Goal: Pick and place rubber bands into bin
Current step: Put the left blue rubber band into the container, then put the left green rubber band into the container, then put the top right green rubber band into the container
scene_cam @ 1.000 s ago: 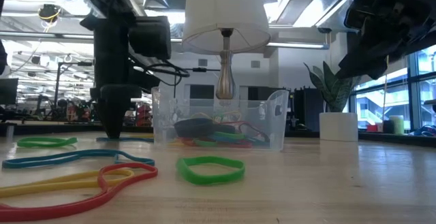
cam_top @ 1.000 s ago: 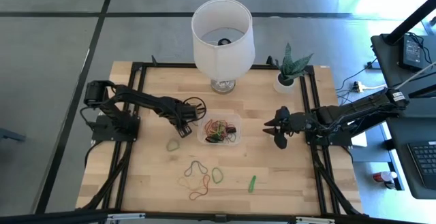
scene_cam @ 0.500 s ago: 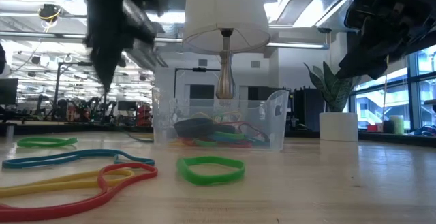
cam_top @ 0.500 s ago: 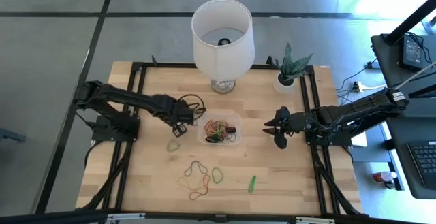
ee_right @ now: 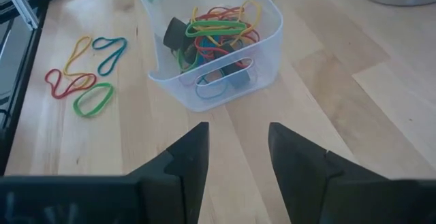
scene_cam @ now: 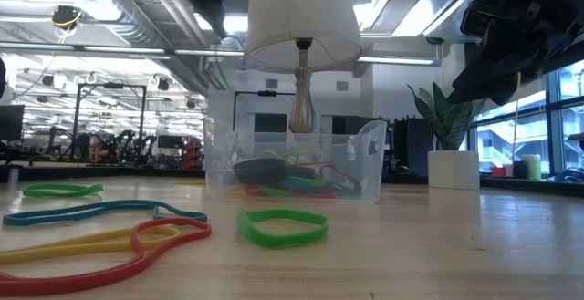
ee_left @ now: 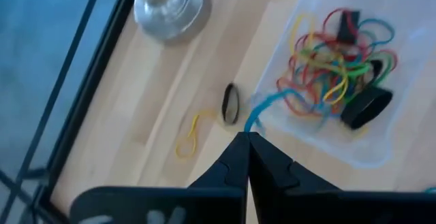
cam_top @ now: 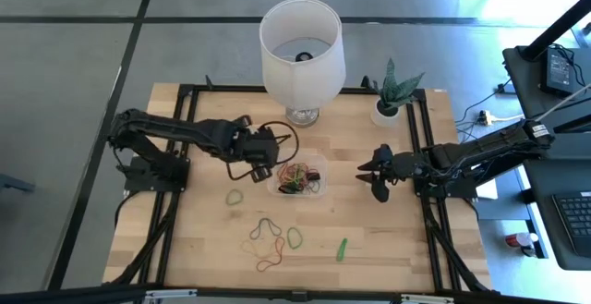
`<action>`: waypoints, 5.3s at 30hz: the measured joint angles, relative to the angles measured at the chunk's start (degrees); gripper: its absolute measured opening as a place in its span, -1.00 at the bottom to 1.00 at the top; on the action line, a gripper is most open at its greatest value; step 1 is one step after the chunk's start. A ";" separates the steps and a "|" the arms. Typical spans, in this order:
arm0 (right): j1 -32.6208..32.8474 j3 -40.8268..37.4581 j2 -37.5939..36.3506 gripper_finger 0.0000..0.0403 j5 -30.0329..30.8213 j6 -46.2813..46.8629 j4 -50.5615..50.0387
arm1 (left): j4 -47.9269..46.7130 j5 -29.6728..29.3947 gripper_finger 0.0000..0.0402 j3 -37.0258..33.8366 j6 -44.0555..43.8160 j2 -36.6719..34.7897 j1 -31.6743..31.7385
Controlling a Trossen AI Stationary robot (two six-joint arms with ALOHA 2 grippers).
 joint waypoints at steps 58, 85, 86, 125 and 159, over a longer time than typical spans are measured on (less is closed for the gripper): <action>0.02 0.04 0.00 -0.23 -0.08 4.56 0.35 | 16.24 17.53 -0.54 4.78 26.17 15.67 -0.43; 0.02 0.04 0.39 -0.23 4.65 12.58 -0.79 | 26.01 13.65 -0.56 -41.91 -4.70 -9.47 -12.53; 0.02 0.04 0.37 -0.23 5.23 13.53 -0.73 | 27.47 13.61 -0.56 -43.95 -5.82 -9.92 -12.85; 0.02 0.02 0.36 -0.23 5.45 19.27 0.54 | 22.82 11.97 -0.99 -15.68 16.02 -6.56 -1.87; 0.02 -0.02 0.37 -0.23 5.47 11.93 0.07 | 24.85 28.71 -0.26 7.71 22.69 27.82 7.95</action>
